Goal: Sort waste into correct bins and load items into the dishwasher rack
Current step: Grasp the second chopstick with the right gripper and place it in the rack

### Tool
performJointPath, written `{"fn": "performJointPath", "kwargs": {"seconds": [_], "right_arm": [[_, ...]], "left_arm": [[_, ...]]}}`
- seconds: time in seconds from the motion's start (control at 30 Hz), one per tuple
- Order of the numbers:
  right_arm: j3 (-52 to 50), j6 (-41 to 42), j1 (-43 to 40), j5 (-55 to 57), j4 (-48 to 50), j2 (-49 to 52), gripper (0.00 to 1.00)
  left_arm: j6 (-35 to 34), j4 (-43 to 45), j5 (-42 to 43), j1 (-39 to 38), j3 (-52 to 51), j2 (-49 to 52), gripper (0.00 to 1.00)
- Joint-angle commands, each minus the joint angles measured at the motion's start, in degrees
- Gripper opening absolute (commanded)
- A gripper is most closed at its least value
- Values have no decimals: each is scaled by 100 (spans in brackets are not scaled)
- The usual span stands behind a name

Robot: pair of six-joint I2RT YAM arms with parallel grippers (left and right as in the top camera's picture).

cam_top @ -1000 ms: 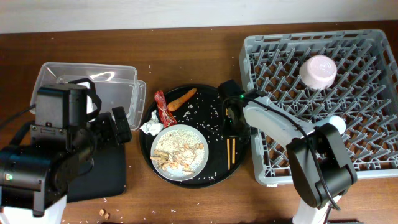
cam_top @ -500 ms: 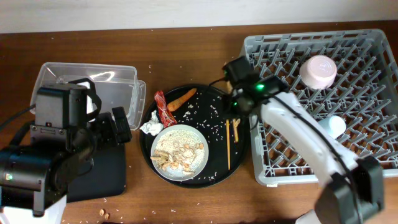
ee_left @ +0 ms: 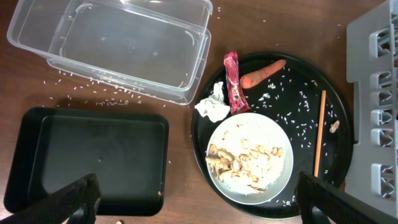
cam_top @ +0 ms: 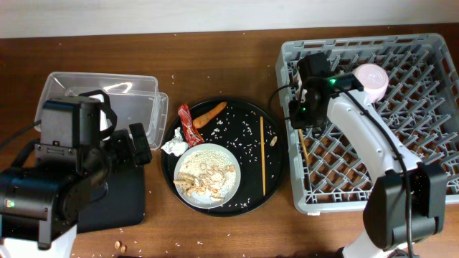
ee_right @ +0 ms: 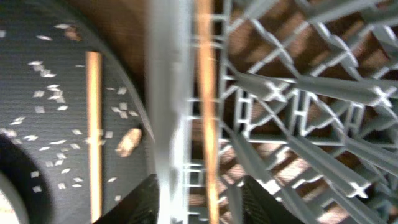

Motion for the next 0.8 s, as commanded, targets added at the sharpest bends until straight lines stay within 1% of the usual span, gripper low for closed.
{"fn": "performJointPath", "kwargs": {"seconds": [0.0, 0.07, 0.17, 0.2, 0.3, 0.37, 0.4, 0.53, 0.57, 0.63, 0.77], "right_arm": [[39, 39, 708, -428, -9, -297, 48], [22, 229, 1014, -396, 0, -234, 48], [-85, 640, 1449, 59, 151, 118, 47], [-131, 813, 1513, 160, 175, 278, 41], [-201, 1176, 1499, 153, 197, 855, 39], [-201, 1231, 1491, 107, 243, 1185, 38], [-201, 1228, 1491, 111, 256, 1303, 34], [-201, 1228, 1502, 83, 280, 1604, 7], [-199, 1228, 1502, 68, 286, 1604, 4], [-188, 1202, 1502, 68, 271, 1547, 4], [-175, 1204, 1499, 70, 254, 883, 4]], "left_arm": [[-17, -11, -44, 31, 15, -24, 99], [-17, -11, -44, 31, 15, -24, 99], [-17, -11, -44, 31, 15, -24, 99], [-17, -11, -44, 31, 15, -24, 99], [-17, -11, -44, 31, 15, -24, 99], [-17, -11, -44, 31, 15, -24, 99], [-17, -13, -44, 31, 15, -24, 99], [-17, -11, -44, 31, 15, -24, 99], [-17, -11, -44, 31, 15, -24, 99], [-17, -11, -44, 31, 15, -24, 99], [-17, -11, -44, 31, 15, -24, 99]]}}
